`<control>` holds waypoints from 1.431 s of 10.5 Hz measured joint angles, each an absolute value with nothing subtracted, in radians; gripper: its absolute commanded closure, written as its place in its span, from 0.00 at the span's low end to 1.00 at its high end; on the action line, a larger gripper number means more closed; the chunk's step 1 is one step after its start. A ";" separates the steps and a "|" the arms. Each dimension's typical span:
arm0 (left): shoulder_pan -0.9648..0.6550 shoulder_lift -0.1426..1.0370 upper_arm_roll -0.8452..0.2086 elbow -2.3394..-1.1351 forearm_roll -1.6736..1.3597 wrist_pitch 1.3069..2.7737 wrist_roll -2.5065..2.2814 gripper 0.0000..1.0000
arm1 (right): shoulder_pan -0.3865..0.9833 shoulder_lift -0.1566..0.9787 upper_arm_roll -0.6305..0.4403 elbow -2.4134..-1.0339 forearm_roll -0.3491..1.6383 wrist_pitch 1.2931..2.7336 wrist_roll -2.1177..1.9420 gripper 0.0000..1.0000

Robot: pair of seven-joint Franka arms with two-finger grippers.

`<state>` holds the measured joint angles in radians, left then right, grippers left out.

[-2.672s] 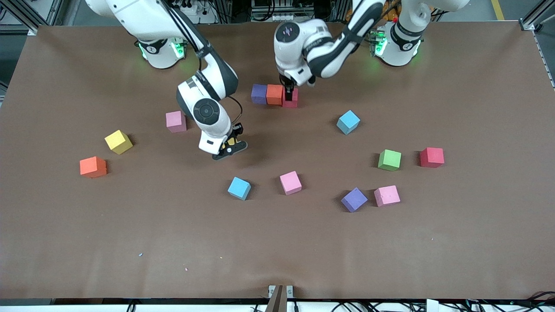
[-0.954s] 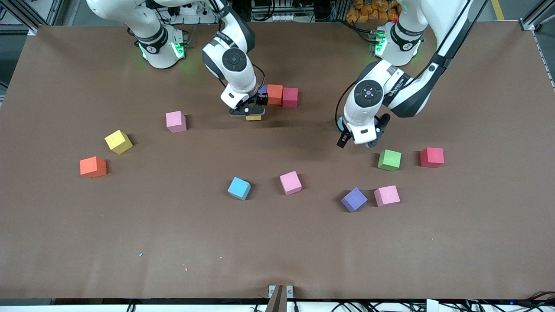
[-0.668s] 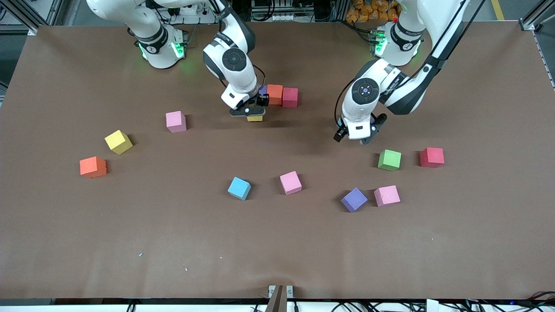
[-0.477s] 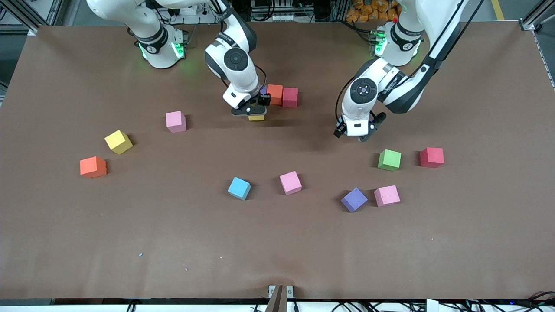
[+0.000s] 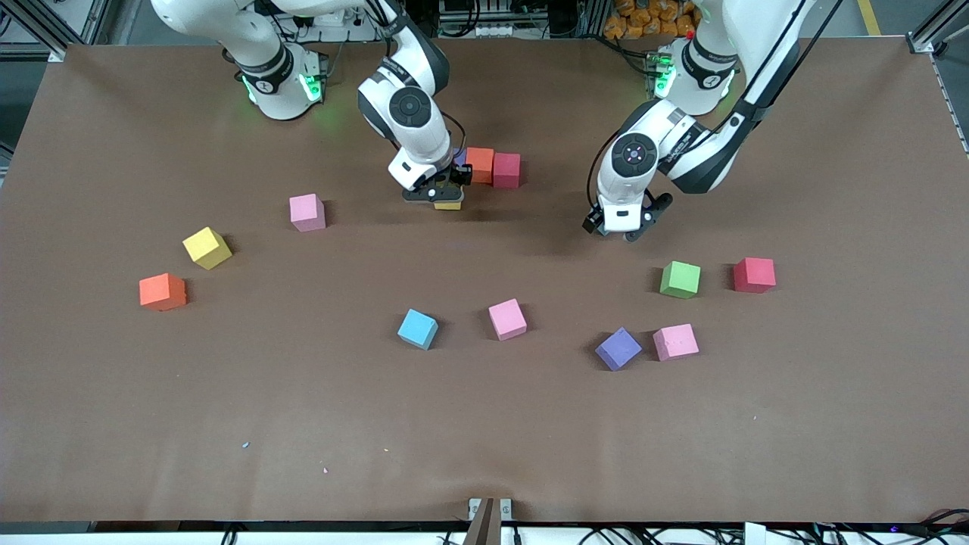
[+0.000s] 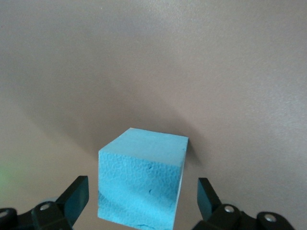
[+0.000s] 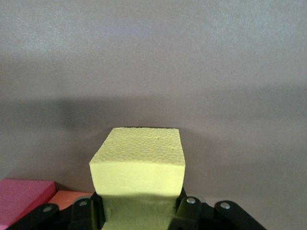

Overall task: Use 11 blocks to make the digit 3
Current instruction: 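Grasp the cyan block with the left gripper and lift it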

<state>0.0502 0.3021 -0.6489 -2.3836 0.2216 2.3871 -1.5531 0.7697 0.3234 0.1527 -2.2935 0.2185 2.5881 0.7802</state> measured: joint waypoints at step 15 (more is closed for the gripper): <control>0.140 0.367 -0.631 -2.098 0.256 2.285 -1.599 1.00 | 0.784 0.333 0.149 -2.293 0.244 2.586 0.783 0.00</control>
<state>0.1403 0.3668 -0.6312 -2.0984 0.2562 2.2846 -1.5995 0.7839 0.3331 0.1486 -2.2930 0.2439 2.5857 0.7827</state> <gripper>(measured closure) 0.427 0.000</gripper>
